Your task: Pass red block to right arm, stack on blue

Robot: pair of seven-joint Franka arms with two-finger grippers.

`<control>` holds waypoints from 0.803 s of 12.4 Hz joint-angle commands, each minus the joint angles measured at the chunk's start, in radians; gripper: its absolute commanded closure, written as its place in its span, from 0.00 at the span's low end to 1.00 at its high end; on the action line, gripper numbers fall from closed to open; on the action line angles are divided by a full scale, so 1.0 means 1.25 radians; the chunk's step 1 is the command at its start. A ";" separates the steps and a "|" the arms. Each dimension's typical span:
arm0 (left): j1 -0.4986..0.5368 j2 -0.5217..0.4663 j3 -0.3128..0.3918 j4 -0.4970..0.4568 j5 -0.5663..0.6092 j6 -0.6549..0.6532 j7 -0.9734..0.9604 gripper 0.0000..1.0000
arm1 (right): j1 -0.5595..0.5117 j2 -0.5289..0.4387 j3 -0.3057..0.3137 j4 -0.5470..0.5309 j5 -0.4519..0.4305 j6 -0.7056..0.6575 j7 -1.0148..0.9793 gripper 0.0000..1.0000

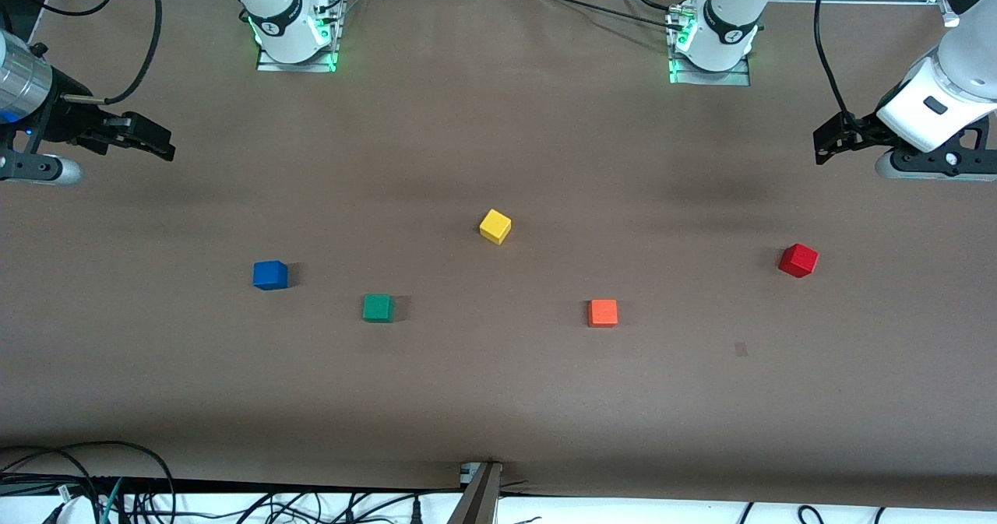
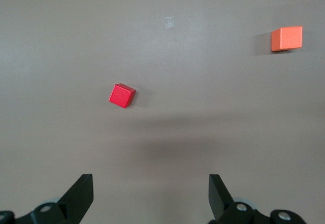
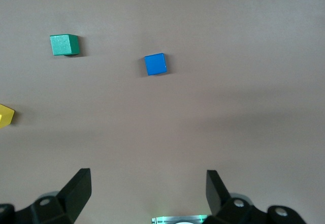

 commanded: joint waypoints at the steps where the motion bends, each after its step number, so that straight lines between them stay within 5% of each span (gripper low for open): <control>1: -0.003 0.000 0.000 0.009 0.000 -0.014 0.001 0.00 | -0.002 0.006 0.000 0.017 0.001 -0.009 -0.001 0.00; 10: 0.022 0.085 0.007 0.004 0.006 -0.044 0.112 0.00 | -0.001 0.006 0.002 0.017 0.002 -0.008 -0.001 0.00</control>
